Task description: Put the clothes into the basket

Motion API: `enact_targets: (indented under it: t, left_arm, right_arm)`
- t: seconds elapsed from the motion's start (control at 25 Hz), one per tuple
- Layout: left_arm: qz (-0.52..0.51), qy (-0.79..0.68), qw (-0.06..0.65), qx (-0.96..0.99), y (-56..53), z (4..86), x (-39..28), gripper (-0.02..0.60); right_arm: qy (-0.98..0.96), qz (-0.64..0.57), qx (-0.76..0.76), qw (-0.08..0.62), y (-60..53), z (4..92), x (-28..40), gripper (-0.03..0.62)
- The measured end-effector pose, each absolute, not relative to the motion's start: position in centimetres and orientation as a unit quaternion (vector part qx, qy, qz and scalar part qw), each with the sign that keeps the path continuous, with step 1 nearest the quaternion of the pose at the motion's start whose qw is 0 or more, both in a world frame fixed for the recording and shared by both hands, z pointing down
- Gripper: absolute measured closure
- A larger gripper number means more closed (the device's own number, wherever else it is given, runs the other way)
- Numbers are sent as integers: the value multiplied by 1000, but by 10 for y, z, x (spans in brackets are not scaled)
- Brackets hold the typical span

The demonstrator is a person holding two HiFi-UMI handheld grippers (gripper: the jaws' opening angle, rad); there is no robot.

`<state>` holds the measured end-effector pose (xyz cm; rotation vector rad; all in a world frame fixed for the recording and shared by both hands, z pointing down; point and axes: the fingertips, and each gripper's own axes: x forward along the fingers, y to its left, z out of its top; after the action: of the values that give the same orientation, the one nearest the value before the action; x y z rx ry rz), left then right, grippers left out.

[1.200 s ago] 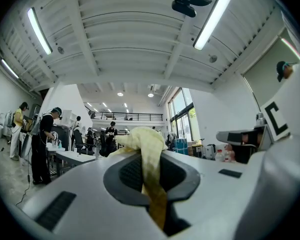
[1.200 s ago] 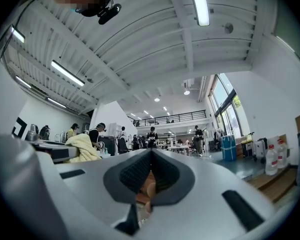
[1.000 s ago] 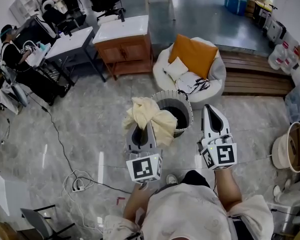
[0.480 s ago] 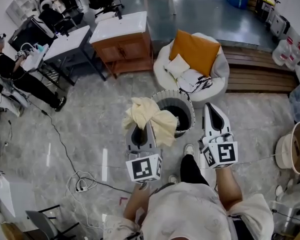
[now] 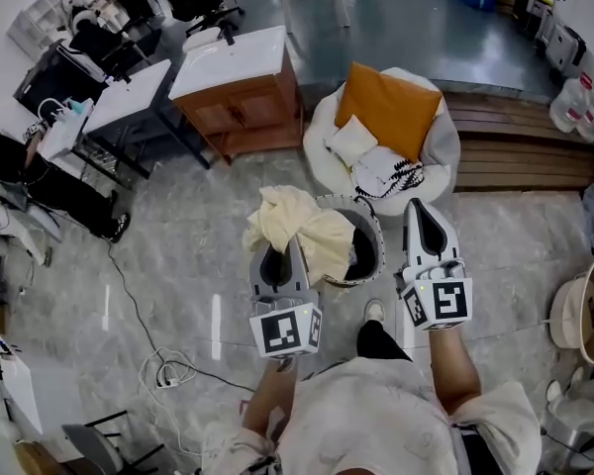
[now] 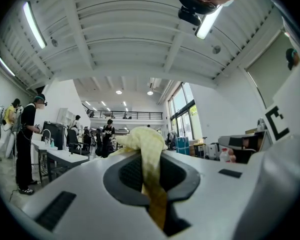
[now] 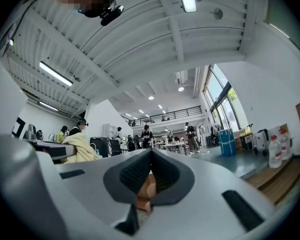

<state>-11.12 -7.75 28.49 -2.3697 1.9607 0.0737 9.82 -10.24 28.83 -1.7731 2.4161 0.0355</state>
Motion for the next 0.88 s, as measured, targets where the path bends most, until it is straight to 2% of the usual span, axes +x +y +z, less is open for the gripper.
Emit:
enact_targets:
  t: [0.44,0.88]
  left_arm:
    - [18,644,44,-764,-162,276,-62,548]
    - [2,671,35,-741,-194,295,-59,548]
  right_arm:
    - [809,1,-581,88,-193,287,148,606]
    - [827,-13,-555,93,-242,306,150,606]
